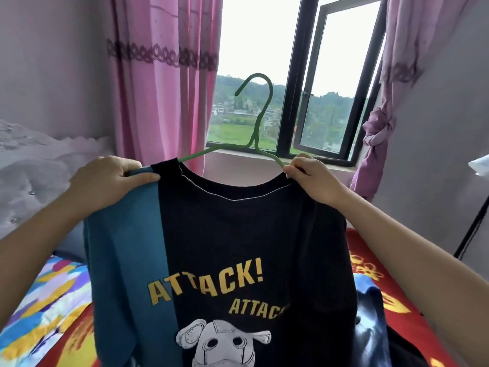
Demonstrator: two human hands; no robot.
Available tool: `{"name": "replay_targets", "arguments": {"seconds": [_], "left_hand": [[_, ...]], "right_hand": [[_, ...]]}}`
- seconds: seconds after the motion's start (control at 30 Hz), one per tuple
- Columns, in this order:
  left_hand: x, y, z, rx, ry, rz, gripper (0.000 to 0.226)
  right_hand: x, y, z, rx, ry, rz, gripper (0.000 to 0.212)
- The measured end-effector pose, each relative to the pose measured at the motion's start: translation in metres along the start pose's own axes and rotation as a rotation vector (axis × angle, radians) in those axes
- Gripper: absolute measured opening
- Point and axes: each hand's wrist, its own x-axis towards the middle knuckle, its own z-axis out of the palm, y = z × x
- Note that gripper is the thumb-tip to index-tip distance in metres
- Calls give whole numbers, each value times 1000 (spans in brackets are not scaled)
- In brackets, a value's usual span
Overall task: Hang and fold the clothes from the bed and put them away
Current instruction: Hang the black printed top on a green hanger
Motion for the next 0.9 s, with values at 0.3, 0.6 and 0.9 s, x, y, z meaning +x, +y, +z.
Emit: {"name": "replay_targets", "arguments": {"seconds": [0.3, 0.6, 0.9], "left_hand": [[-7, 8, 2, 30, 322, 23, 42], [-9, 3, -6, -62, 272, -23, 40], [-26, -28, -14, -237, 245, -129, 38]], "right_hand": [[-55, 65, 25, -67, 7, 270, 95], [-51, 100, 32, 455, 259, 404, 20], [-48, 72, -17, 514, -152, 446, 46]]}}
